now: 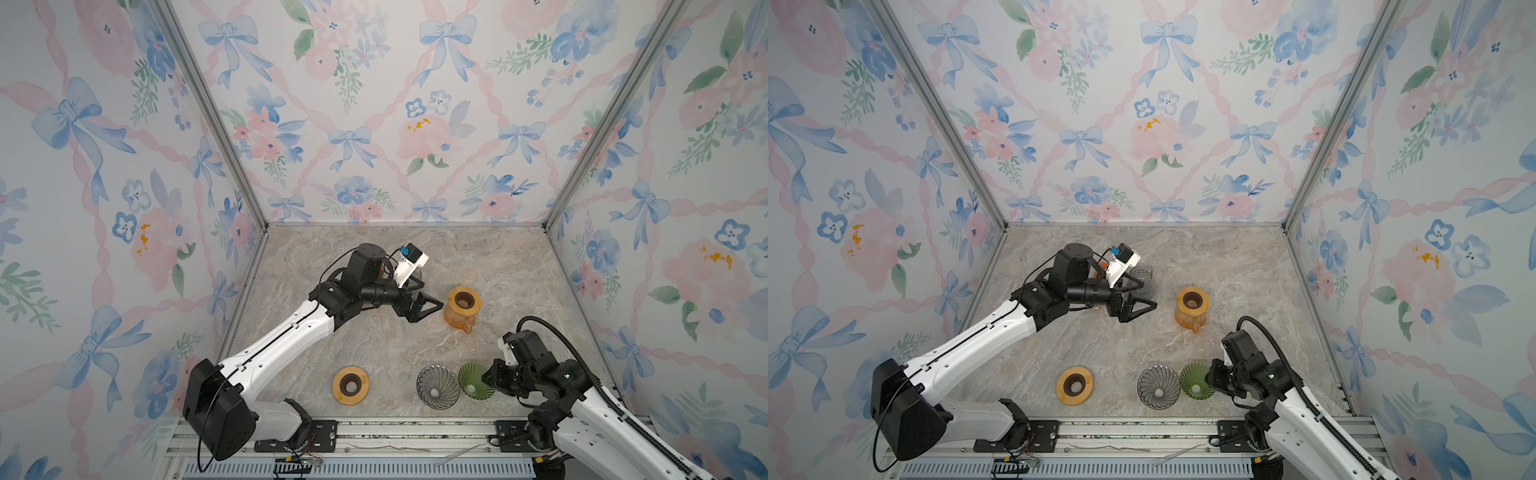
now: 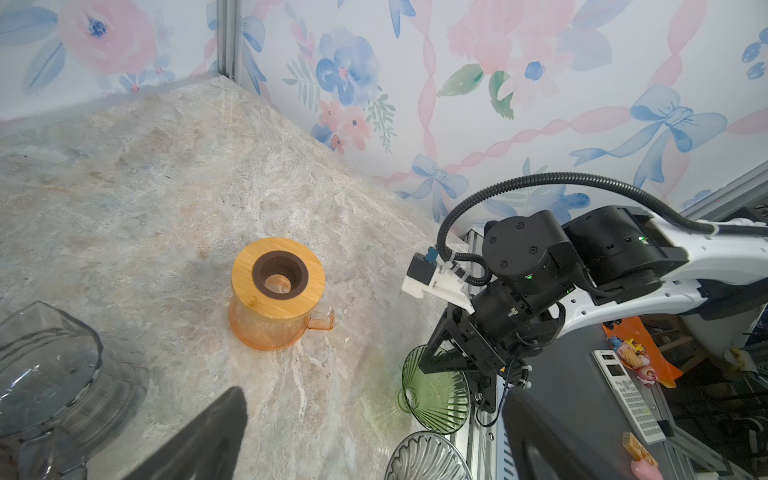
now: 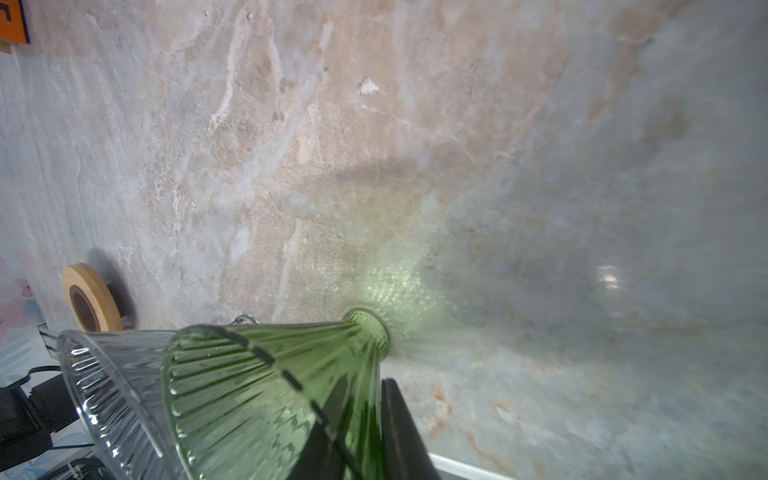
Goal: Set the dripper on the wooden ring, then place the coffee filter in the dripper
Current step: 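Lift the green ribbed dripper with the right gripper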
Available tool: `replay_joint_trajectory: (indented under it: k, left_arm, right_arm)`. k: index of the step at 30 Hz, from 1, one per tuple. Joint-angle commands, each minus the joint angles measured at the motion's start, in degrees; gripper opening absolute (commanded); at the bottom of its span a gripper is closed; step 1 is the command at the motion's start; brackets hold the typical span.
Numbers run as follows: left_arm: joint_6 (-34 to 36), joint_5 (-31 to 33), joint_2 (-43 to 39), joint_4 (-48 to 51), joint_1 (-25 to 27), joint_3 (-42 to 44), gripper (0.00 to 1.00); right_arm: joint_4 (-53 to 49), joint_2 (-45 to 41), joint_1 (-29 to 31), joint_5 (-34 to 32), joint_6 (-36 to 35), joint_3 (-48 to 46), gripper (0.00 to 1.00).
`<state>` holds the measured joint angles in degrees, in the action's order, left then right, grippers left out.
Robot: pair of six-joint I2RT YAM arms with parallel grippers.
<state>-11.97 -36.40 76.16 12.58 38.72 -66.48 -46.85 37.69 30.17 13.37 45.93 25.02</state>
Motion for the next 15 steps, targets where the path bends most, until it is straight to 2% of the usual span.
replay_joint_trajectory:
  k: [1, 6, 15]
  left_arm:
    - [0.9, 0.2, -1.2, 0.3, 0.3, 0.5, 0.98]
    - [0.9, 0.3, -1.3, 0.3, 0.3, 0.5, 0.98]
    - [0.8, 0.5, -1.2, 0.3, 0.3, 0.5, 0.98]
  right_arm:
    - [0.2, -0.7, 0.7, -1.3, 0.7, -0.5, 0.17]
    - [0.5, -1.2, 0.7, -2.3, 1.7, -0.5, 0.12]
    - [0.3, -2.5, 0.5, -7.0, 3.9, 1.8, 0.1]
